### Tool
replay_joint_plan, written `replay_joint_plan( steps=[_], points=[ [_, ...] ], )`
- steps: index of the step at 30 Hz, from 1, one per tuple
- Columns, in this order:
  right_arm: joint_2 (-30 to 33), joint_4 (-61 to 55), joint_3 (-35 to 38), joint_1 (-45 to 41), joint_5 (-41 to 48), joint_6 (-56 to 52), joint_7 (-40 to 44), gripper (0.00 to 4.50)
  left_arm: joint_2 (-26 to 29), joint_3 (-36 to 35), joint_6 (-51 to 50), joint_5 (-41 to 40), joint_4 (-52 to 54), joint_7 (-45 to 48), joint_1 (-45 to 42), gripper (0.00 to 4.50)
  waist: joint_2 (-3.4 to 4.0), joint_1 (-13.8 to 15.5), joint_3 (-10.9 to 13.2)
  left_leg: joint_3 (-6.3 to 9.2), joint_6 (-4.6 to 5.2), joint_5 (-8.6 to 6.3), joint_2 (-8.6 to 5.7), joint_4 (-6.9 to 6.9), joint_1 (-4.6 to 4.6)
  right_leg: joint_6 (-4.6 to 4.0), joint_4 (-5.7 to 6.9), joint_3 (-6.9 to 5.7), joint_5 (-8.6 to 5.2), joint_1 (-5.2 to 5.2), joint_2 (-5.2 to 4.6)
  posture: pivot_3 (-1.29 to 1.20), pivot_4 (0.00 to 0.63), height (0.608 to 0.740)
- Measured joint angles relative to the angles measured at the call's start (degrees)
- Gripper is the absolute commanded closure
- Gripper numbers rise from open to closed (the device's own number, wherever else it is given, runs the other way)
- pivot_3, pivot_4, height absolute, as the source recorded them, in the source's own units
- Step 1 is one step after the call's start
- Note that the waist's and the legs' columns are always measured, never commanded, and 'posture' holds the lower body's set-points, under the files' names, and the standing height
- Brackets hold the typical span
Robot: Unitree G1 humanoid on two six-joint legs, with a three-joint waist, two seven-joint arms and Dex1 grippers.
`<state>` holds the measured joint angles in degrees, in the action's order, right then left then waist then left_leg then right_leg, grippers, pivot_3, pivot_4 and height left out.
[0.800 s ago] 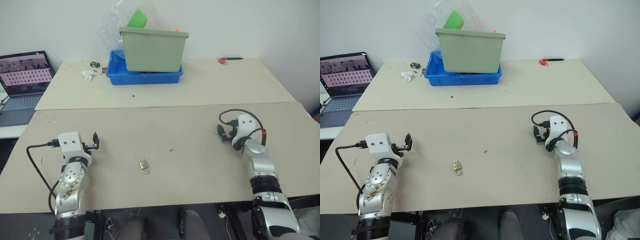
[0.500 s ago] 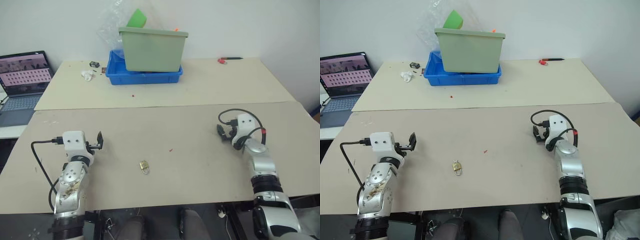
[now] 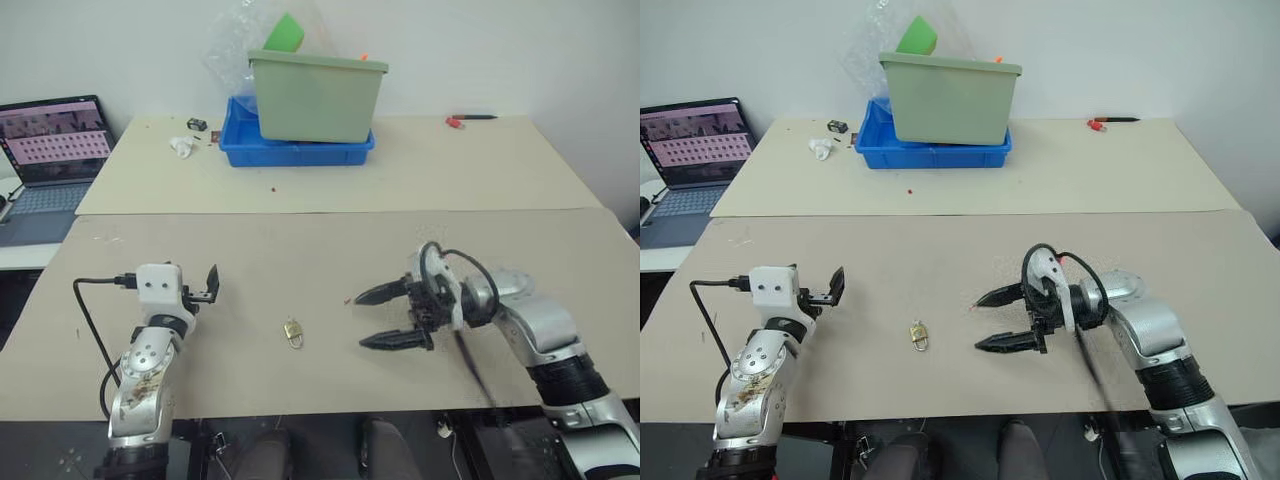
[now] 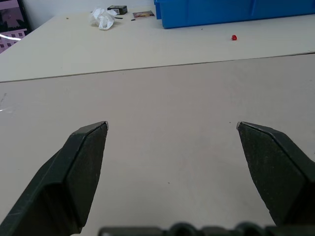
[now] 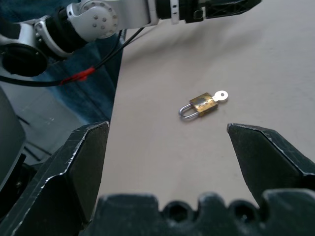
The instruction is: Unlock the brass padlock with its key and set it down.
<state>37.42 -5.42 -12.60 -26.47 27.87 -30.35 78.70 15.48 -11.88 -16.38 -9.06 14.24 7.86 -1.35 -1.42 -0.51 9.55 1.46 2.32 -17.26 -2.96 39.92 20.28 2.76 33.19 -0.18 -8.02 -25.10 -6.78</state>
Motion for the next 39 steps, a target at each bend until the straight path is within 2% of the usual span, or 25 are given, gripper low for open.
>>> replay_joint_plan(
  steps=[3, 6, 9, 13, 17, 21, 29, 39],
  points=[
    [-1.5, 1.1, -1.4, -0.1, -1.1, 0.0, -0.3, 0.00, 0.3, 2.5, -1.6, 0.2, 6.1, 1.3, 3.8, 0.02, 0.00, -0.1, 0.0, -0.01, -0.07, -0.05, -0.01, -0.03, 0.07, -0.02, 0.01, 0.01, 0.01, -0.13, 0.00, 0.00, 0.150, 0.732],
    [-1.6, 1.5, -1.4, -0.3, -1.7, 0.1, -1.0, 0.00, -0.3, 4.8, -5.2, -0.5, 14.6, 1.9, 11.7, 0.02, 0.00, -0.2, 0.0, -0.02, -0.02, -0.18, 0.00, -0.07, 0.09, -0.02, -0.04, 0.03, 0.01, -0.17, 0.00, 0.00, 0.150, 0.732],
    [-1.4, 2.4, -1.3, -0.6, -2.5, 0.5, -1.4, 0.00, -0.7, 9.0, -9.2, -3.4, 24.1, 3.6, 21.2, 0.02, 0.01, -0.1, 0.0, -0.03, 0.05, -0.32, 0.01, -0.07, 0.12, 0.04, -0.09, 0.04, -0.05, -0.17, -0.03, 0.00, 0.150, 0.732],
    [-1.4, 3.2, -1.5, -1.6, -3.1, 0.5, -1.3, 0.00, -0.2, 11.1, -11.6, -7.9, 32.9, 6.2, 27.5, 0.02, 0.04, 0.7, 0.1, -0.02, 0.05, -0.32, 0.06, -0.04, 0.14, 0.03, -0.09, -0.03, -0.11, -0.12, -0.01, 0.00, 0.150, 0.732],
    [-1.1, 3.3, -2.0, -1.6, -3.6, 0.5, -1.0, 0.00, 0.9, 10.7, -12.6, -13.8, 33.4, 10.1, 27.0, 0.02, 0.04, 1.0, 0.1, -0.02, 0.06, -0.32, 0.09, -0.04, 0.10, 0.09, -0.09, -0.09, -0.25, -0.08, 0.03, 0.00, 0.150, 0.732],
    [-0.6, 2.0, -2.0, -1.7, -2.8, -0.8, -0.6, 0.00, 1.1, 13.3, -15.5, -15.4, 29.9, 10.9, 24.8, 0.02, 0.04, 1.0, 0.1, -0.02, 0.08, -0.33, 0.06, -0.04, 0.11, 0.02, -0.08, -0.09, -0.20, -0.08, 0.04, 0.00, 0.150, 0.732],
    [1.5, -4.4, 1.2, -1.7, 2.3, -6.5, -1.4, 0.00, 3.5, 17.1, -19.7, -14.0, 24.3, 10.8, 18.2, 0.02, 0.05, 1.1, 0.1, -0.01, 0.07, -0.33, 0.09, -0.04, 0.08, 0.00, -0.07, -0.09, -0.21, -0.06, 0.07, 0.00, 0.150, 0.732],
    [1.1, -11.8, 4.8, -1.7, 10.5, -13.1, -6.2, 0.00, 5.7, 19.8, -26.5, -11.0, 25.3, 7.7, 12.3, 0.02, 0.05, 1.1, 0.1, 0.00, 0.07, -0.33, 0.09, -0.04, 0.07, -0.01, -0.07, -0.08, -0.20, -0.05, 0.07, 0.00, 0.150, 0.732]
  ],
)
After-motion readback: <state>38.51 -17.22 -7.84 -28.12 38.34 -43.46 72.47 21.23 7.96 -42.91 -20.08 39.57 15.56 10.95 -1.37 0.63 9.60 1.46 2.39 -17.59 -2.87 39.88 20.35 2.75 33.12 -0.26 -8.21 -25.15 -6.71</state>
